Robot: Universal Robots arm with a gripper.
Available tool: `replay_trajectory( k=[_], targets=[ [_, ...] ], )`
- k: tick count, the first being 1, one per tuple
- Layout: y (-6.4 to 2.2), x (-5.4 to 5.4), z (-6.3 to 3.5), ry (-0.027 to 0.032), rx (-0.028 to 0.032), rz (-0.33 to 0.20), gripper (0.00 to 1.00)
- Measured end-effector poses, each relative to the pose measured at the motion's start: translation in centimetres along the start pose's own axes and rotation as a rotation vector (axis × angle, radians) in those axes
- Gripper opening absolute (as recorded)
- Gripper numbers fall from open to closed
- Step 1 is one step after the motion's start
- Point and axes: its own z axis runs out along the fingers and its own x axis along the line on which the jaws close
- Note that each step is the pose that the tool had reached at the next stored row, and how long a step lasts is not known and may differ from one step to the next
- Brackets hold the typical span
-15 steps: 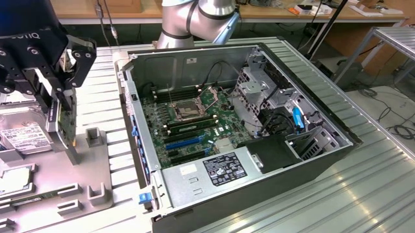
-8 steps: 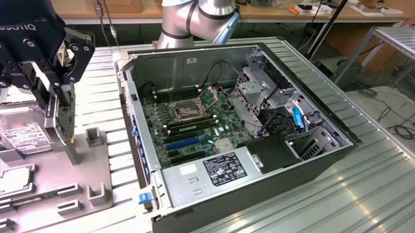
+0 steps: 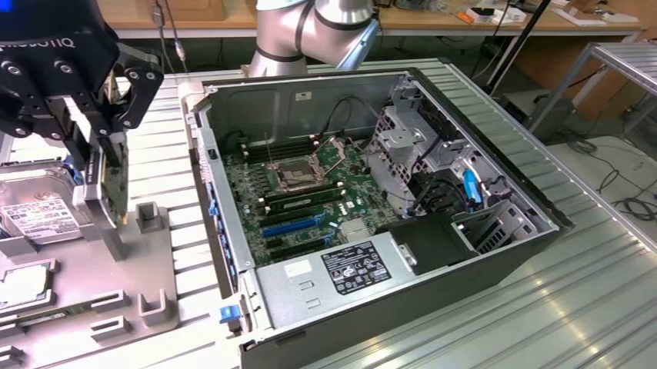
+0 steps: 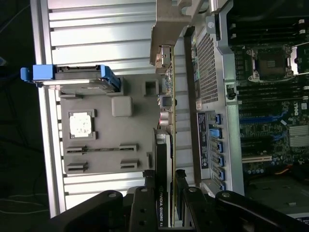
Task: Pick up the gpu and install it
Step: 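Pick up the gpu and move the gpu toward the slot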
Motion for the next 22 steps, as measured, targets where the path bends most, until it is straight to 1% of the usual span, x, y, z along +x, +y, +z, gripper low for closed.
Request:
replay_trajectory(
  k=[4, 12, 16, 22],
  targets=[
    [0.05, -0.7, 0.02, 0.0000, 0.0000, 0.000, 0.27],
    [0.19, -2.4, 0.08, 0.0000, 0.0000, 0.000, 0.27],
    [0.24, -3.0, 0.10, 0.0000, 0.0000, 0.000, 0.27],
    [0.34, -4.2, 0.14, 0.0000, 0.0000, 0.000, 0.27]
  ],
)
